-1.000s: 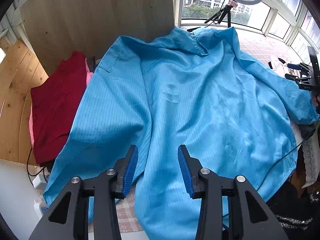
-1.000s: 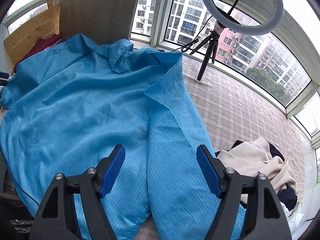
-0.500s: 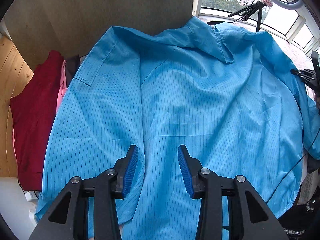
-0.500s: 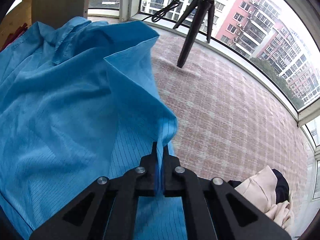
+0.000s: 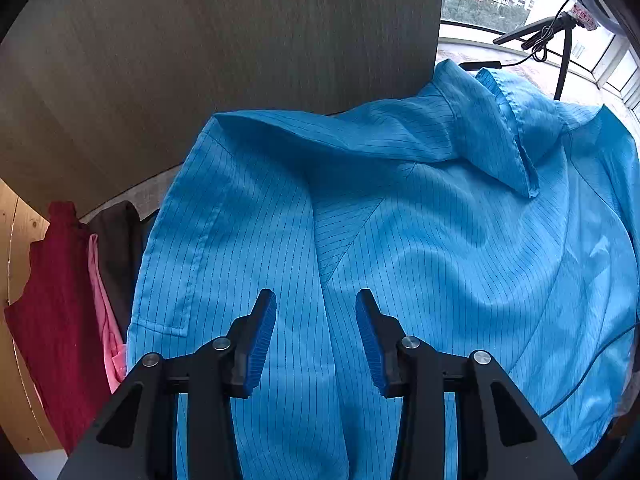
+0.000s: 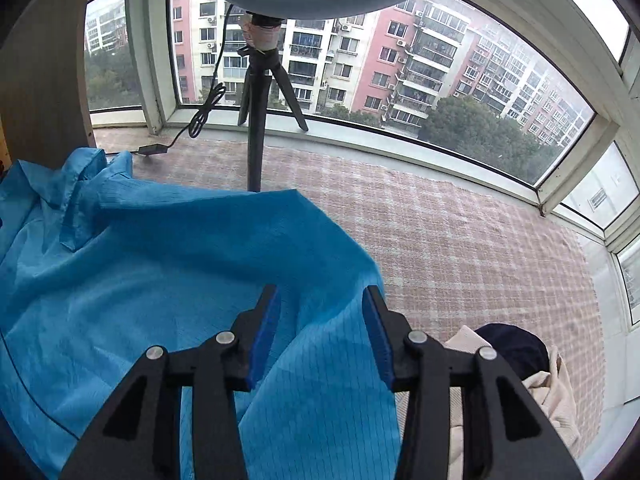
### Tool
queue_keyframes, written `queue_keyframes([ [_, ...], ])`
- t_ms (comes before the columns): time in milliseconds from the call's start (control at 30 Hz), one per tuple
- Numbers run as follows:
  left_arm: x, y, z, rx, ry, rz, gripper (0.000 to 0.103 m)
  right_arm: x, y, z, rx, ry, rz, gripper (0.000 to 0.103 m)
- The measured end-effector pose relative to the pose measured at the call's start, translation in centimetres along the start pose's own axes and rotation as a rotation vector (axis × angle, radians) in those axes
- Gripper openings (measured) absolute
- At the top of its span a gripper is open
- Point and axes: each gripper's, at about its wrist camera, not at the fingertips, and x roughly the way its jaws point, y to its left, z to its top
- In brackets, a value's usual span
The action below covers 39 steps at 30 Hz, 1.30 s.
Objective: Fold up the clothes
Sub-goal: 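Grasp the coat front edge with the right gripper and smooth it flat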
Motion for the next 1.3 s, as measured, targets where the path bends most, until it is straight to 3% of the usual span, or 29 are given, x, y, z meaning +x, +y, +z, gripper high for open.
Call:
queue_keyframes([
  [67,0.2,-0.8,-0.2,0.035,-0.004,-0.029,0.039,-0.6,2.7,-0.5,-0.027,0.012,0.089,0.042],
  [167,-0.5,-1.3,-2.4,0.064,-0.015,-0.041,0.040,-1.9,5.5,-2.4,-0.055,0.031,0.146,0.042],
  [267,-2.0,-1.5,-5.5,0.072,-0.031,-0.069,0.040,-3.6,5.2,-5.5,0.006,0.047,0.171,0.042],
  [367,-4.1,-2.5,-8.8,0.096,-0.064,-0.097,0.040,-5.8,3.6,-9.3,0.081,0.063,0.127,0.042],
  [567,-8.3,-9.1,-13.9,0.206,-0.124,-0.224,0.040,-9.8,-1.6,-15.0,0.208,0.108,-0.005,0.042],
  [667,-10.2,-12.3,-16.7,0.233,-0.132,-0.279,0.041,-11.1,-2.9,-17.4,0.202,0.121,-0.014,0.043],
  [767,-12.2,-15.6,-20.0,0.251,-0.141,-0.267,0.041,-11.9,-3.9,-19.8,0.161,0.130,-0.041,0.047],
  [900,-14.1,-20.1,-24.3,0.186,-0.138,-0.266,0.041,-13.7,-6.8,-23.0,0.151,0.092,0.031,0.047],
  [967,-14.8,-23.1,-26.4,0.141,-0.132,-0.263,0.041,-14.6,-8.4,-24.2,0.139,0.061,0.048,0.047],
  [1067,-14.6,-29.3,-28.9,0.112,-0.114,-0.363,0.041,-15.4,-10.4,-25.7,0.114,0.038,0.054,0.051],
  [1200,-13.7,-39.6,-31.3,0.219,-0.074,-0.438,0.041,-14.8,-11.3,-27.4,0.109,0.033,0.139,0.055],
  [1300,-12.8,-45.6,-32.4,0.333,-0.058,-0.426,0.041,-14.2,-11.0,-28.1,0.109,0.040,0.196,0.058],
])
